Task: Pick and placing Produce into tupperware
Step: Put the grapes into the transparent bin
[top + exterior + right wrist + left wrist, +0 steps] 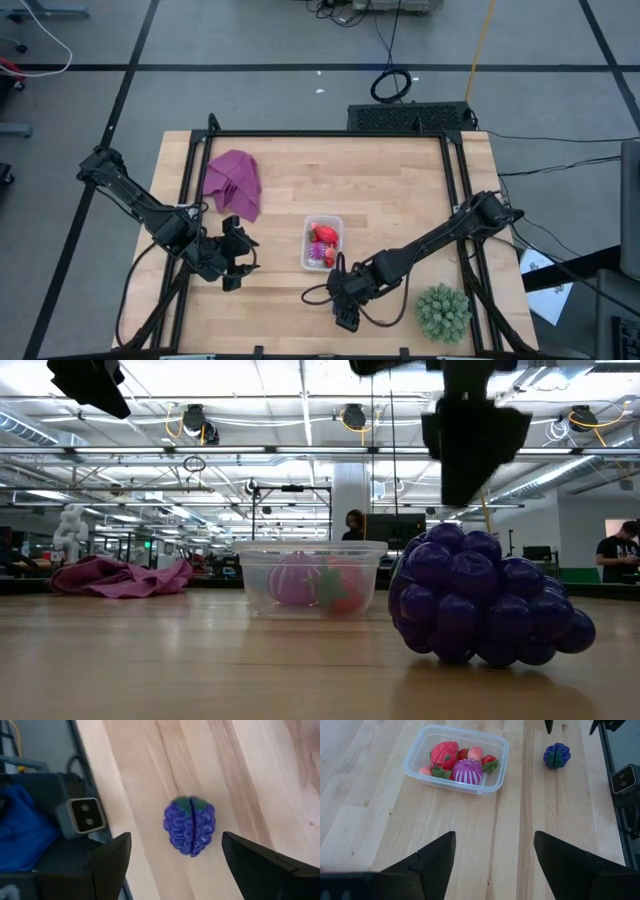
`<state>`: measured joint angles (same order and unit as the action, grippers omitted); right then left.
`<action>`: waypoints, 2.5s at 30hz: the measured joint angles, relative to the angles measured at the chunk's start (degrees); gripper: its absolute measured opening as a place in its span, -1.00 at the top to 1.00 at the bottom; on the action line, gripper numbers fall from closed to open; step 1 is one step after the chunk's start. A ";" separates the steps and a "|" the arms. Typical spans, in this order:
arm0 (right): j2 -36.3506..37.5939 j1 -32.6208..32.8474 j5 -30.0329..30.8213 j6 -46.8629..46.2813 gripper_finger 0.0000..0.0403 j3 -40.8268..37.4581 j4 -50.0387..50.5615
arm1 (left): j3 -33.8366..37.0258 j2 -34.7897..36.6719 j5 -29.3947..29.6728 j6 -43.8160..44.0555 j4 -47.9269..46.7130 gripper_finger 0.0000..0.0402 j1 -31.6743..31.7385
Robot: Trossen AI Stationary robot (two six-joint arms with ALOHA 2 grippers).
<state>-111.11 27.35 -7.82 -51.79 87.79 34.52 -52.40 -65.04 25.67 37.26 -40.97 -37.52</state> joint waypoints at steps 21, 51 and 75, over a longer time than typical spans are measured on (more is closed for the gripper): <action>-2.89 -0.45 -4.25 -0.10 -0.51 -4.03 -7.21 | -0.02 0.00 0.40 -0.74 0.00 -0.36 0.01; -3.30 -1.53 -3.94 -1.28 -0.51 -8.02 -13.36 | -0.02 0.00 0.40 -0.84 0.00 -0.36 0.01; -5.73 -2.54 -6.10 -2.14 -0.20 -8.04 -13.15 | -0.02 0.00 0.42 -1.01 0.00 -0.36 0.01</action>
<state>-116.84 24.82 -13.92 -53.93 79.75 21.37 -52.42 -65.04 26.09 36.25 -40.97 -37.52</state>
